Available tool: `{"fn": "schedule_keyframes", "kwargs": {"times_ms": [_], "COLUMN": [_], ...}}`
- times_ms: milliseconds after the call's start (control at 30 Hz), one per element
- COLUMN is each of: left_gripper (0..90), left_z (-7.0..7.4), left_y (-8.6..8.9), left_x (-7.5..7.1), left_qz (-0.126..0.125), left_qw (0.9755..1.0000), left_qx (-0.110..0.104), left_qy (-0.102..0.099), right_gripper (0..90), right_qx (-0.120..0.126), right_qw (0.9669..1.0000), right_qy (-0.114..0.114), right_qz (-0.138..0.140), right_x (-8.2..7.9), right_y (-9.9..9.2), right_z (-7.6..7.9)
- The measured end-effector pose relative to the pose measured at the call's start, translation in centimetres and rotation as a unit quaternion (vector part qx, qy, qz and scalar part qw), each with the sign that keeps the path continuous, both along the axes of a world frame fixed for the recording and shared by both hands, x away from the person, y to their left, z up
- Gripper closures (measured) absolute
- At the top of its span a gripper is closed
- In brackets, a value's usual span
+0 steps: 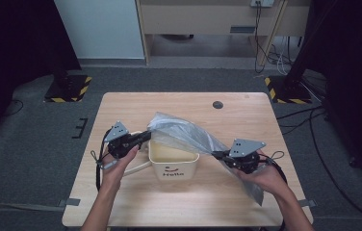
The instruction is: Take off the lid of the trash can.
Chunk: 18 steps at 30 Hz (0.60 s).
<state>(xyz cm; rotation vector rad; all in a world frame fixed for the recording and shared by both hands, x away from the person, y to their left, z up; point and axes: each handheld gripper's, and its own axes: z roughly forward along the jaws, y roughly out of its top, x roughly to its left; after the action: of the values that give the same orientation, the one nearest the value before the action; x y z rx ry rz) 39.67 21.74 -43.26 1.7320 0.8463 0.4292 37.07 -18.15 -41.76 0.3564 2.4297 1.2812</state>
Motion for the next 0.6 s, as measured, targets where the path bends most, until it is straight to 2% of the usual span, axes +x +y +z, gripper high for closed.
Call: {"fn": "schedule_keyframes", "kwargs": {"times_ms": [267, 600], "left_gripper": [89.1, 89.3], "left_z": [0.7, 1.8], "left_y": [0.7, 3.0], "left_x": [-1.0, -2.9], "left_qz": [0.006, 0.026], "left_qw": [0.9999, 0.9993], "left_qx": [-0.006, -0.008], "left_qy": [-0.011, -0.025], "right_gripper": [90.0, 89.9], "right_qx": [0.006, 0.016], "right_qw": [0.9999, 0.9997], "right_qy": [-0.004, -0.005], "right_qz": [-0.011, -0.017], "right_x": [0.3, 0.7], "right_y": [0.5, 2.6], "right_z": [0.2, 0.9]}}
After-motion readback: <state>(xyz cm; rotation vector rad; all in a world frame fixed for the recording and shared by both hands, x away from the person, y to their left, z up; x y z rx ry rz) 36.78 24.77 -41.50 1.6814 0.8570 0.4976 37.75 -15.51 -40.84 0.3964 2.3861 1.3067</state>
